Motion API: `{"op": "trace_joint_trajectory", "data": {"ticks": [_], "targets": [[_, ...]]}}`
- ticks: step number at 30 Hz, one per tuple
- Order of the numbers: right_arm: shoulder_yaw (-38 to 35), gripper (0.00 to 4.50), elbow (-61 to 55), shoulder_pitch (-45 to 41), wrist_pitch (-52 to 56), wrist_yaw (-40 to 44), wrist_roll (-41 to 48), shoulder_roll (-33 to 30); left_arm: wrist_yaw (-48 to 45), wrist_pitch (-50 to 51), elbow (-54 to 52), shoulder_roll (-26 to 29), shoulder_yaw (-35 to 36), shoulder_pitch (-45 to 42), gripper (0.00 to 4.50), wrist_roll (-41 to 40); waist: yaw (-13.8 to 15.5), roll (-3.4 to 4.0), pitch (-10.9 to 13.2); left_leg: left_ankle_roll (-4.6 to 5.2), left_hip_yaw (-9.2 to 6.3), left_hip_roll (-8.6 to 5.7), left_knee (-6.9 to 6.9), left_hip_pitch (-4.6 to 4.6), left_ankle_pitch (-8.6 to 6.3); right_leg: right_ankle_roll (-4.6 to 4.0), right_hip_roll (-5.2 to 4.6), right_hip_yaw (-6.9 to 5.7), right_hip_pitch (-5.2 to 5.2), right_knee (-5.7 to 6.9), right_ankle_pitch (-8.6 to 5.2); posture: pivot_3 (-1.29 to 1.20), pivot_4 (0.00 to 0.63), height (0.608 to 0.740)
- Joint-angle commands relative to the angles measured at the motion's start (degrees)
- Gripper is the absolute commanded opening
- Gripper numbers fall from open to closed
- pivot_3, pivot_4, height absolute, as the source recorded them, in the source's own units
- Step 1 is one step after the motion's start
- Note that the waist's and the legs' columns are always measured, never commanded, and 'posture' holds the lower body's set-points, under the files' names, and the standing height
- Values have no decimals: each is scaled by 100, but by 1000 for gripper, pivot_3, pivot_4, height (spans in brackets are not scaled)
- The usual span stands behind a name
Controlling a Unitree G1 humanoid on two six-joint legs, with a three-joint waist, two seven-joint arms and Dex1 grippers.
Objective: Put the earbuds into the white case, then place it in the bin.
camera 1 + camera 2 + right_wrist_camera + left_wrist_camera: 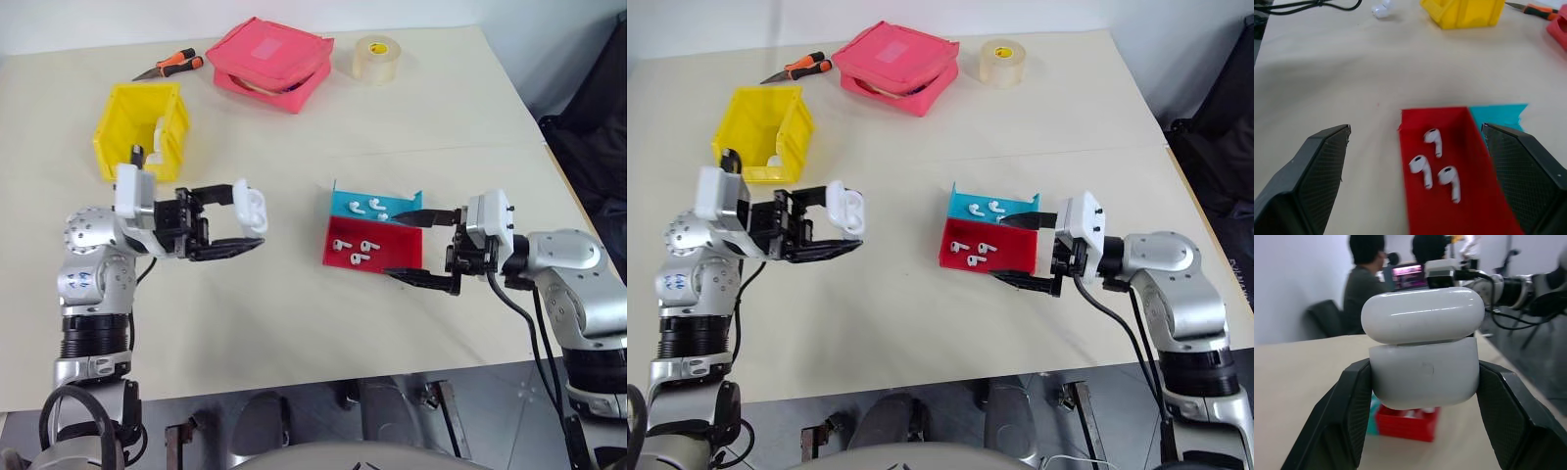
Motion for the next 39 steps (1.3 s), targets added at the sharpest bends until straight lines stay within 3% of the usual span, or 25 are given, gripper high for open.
{"op": "trace_joint_trajectory", "data": {"ticks": [1, 20, 23, 26, 30, 39], "targets": [[-270, 4500, -531, 221, 120, -302, 172, -112, -140, -87, -30, -71, -66, -116, 2793, -100, 6, 0, 0, 0, -1, 0, -1, 0, 0, 0, 0, 0, 0, 0, 0, 0, 150, 740], [-606, 4500, -1576, 1256, 710, -1399, 432, -227, -58, 27, -314, -189, -148, 193, 2793, -186, 129, -1, 0, 5, -6, -1, 0, 1, -2, 3, 0, 3, 7, -8, 3, 0, 150, 740], [-586, 4500, -1581, 1166, 1083, -1696, 521, -265, -29, 14, -345, -194, -148, 239, 2793, -181, 147, -1, 0, 5, -8, -2, 0, 1, -2, 3, 1, 5, 7, -8, 4, 0, 150, 740], [-572, 4500, -1606, 668, 2191, -2628, 863, -46, 50, -10, -409, -225, -134, 322, 2793, -171, 140, -1, 0, 6, -7, -2, 3, 0, -3, 2, -1, 6, 8, -8, 5, 0, 150, 740], [-893, 4500, -1472, 279, 2849, -3566, 1596, 730, 113, -28, -463, -246, -106, 390, 2793, -164, 137, -2, 0, 5, -9, 4, -1, 0, -2, -2, 5, 4, 6, -6, 3, 0, 150, 740], [-527, 4500, -1715, 520, 2471, -3467, 1269, 676, 148, -44, -500, -220, -80, 448, 2793, -161, 136, -2, 0, 9, -10, -2, 0, -6, -4, 3, 4, 5, 7, -14, 6, 0, 150, 740]]}}
